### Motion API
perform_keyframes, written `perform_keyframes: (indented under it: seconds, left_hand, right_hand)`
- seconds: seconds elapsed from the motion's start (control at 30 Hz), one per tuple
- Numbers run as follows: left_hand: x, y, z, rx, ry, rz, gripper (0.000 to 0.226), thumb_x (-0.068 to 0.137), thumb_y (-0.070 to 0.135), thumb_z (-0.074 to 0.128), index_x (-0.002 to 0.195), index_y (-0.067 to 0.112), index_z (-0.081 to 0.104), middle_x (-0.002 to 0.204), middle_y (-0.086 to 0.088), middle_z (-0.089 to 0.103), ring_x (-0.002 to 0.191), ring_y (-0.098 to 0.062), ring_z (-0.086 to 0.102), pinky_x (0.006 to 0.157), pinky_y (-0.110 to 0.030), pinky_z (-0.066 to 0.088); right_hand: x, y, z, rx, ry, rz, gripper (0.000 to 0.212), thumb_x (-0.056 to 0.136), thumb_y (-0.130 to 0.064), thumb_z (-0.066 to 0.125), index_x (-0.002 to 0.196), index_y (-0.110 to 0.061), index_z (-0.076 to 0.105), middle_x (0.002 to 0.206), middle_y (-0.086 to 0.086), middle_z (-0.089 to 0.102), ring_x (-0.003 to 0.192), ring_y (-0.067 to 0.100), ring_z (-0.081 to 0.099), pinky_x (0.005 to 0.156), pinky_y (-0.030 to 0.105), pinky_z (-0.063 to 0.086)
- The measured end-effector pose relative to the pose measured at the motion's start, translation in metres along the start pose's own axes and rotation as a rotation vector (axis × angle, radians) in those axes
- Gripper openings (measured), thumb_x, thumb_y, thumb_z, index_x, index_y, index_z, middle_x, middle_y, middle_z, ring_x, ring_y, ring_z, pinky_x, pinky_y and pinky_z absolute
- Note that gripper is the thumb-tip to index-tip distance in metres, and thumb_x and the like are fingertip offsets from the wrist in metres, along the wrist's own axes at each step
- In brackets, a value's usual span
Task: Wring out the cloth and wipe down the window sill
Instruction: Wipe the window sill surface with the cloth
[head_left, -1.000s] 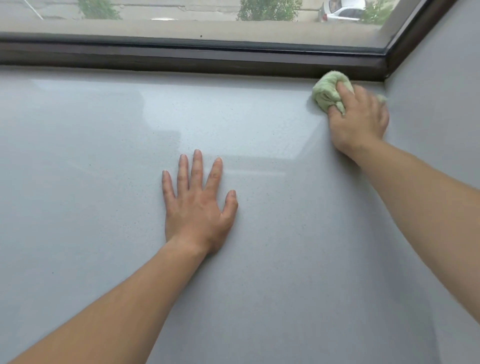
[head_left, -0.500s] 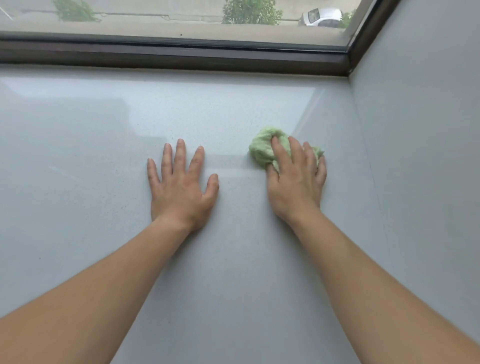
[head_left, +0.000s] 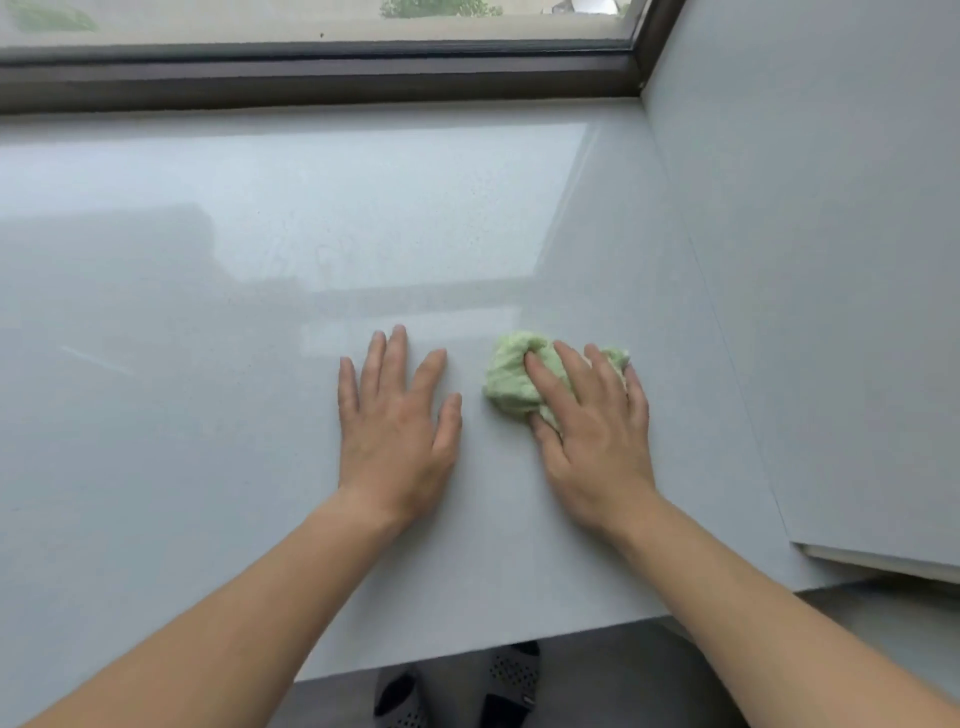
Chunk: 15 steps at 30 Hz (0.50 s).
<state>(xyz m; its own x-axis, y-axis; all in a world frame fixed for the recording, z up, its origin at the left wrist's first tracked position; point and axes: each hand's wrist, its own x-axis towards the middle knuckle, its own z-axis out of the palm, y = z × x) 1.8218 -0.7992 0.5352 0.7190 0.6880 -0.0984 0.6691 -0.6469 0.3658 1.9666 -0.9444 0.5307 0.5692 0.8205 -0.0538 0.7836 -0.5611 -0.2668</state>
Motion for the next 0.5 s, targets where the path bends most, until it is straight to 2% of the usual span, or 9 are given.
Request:
perform_keyframes:
  seconds: [0.07, 0.13, 0.27, 0.3, 0.33, 0.4, 0.47, 0.5]
  left_hand:
    - [-0.016, 0.001, 0.009, 0.07, -0.039, 0.043, 0.063, 0.096, 0.052, 0.018, 0.154, 0.029, 0.026, 0.167, -0.007, 0.004, 0.153, -0.021, -0.01, 0.121, -0.048, -0.01]
    - [-0.018, -0.001, 0.012, 0.132, -0.043, 0.055, 0.065, 0.095, 0.053, 0.014, 0.156, 0.03, 0.02, 0.167, -0.007, 0.0, 0.152, -0.023, -0.013, 0.121, -0.051, -0.009]
    - [-0.017, 0.001, 0.015, 0.181, -0.057, 0.049, 0.066, 0.095, 0.056, 0.013, 0.156, 0.032, 0.01, 0.166, -0.007, -0.006, 0.151, -0.024, -0.019, 0.12, -0.053, -0.01]
    - [-0.018, 0.002, 0.015, 0.181, -0.062, 0.051, 0.066, 0.096, 0.056, 0.014, 0.156, 0.032, 0.009, 0.166, -0.007, -0.007, 0.151, -0.023, -0.019, 0.12, -0.053, -0.01]
    - [-0.018, 0.002, 0.016, 0.18, -0.067, 0.051, 0.066, 0.096, 0.056, 0.015, 0.157, 0.032, 0.008, 0.166, -0.007, -0.007, 0.151, -0.023, -0.019, 0.12, -0.053, -0.01]
    - [-0.018, 0.003, 0.015, 0.18, -0.07, 0.049, 0.066, 0.096, 0.056, 0.017, 0.157, 0.031, 0.009, 0.166, -0.008, -0.006, 0.151, -0.024, -0.018, 0.12, -0.054, -0.011]
    - [-0.018, 0.005, 0.014, 0.168, -0.067, 0.051, 0.064, 0.098, 0.053, 0.021, 0.156, 0.029, 0.013, 0.166, -0.01, -0.004, 0.152, -0.025, -0.015, 0.119, -0.055, -0.012]
    - [-0.019, 0.007, 0.013, 0.162, -0.062, 0.056, 0.062, 0.098, 0.051, 0.024, 0.155, 0.028, 0.015, 0.166, -0.012, -0.001, 0.152, -0.026, -0.013, 0.119, -0.055, -0.012]
  right_hand:
    - [-0.022, 0.013, -0.002, -0.003, -0.079, -0.125, 0.058, 0.093, -0.04, 0.04, 0.15, -0.04, 0.03, 0.159, -0.006, 0.029, 0.149, 0.024, 0.019, 0.12, 0.049, 0.006]
    - [-0.014, 0.035, -0.005, -0.015, -0.085, -0.119, 0.058, 0.092, -0.042, 0.038, 0.149, -0.042, 0.03, 0.159, -0.006, 0.03, 0.149, 0.022, 0.019, 0.121, 0.045, 0.004]
    - [-0.006, 0.04, -0.008, 0.054, 0.031, 0.246, 0.059, 0.092, -0.042, 0.034, 0.151, -0.041, 0.026, 0.162, -0.006, 0.023, 0.151, 0.021, 0.01, 0.121, 0.044, -0.004]
    - [-0.018, 0.031, -0.005, 0.051, 0.051, 0.279, 0.059, 0.093, -0.041, 0.034, 0.151, -0.04, 0.025, 0.162, -0.006, 0.022, 0.151, 0.022, 0.01, 0.121, 0.045, -0.003]
    - [-0.036, 0.021, -0.001, 0.039, 0.05, 0.246, 0.058, 0.094, -0.04, 0.035, 0.151, -0.039, 0.025, 0.161, -0.005, 0.022, 0.151, 0.023, 0.01, 0.121, 0.047, -0.002]
    - [-0.081, 0.012, 0.001, 0.015, -0.009, 0.053, 0.059, 0.094, -0.037, 0.04, 0.151, -0.037, 0.026, 0.161, -0.005, 0.024, 0.151, 0.024, 0.012, 0.121, 0.051, 0.004]
    - [-0.115, 0.029, -0.002, -0.005, -0.102, -0.107, 0.061, 0.093, -0.035, 0.043, 0.151, -0.038, 0.026, 0.161, -0.006, 0.024, 0.151, 0.022, 0.012, 0.121, 0.051, 0.007]
    - [-0.124, 0.045, -0.005, -0.014, -0.121, -0.119, 0.062, 0.092, -0.035, 0.044, 0.151, -0.039, 0.025, 0.161, -0.007, 0.023, 0.151, 0.02, 0.011, 0.121, 0.051, 0.007]
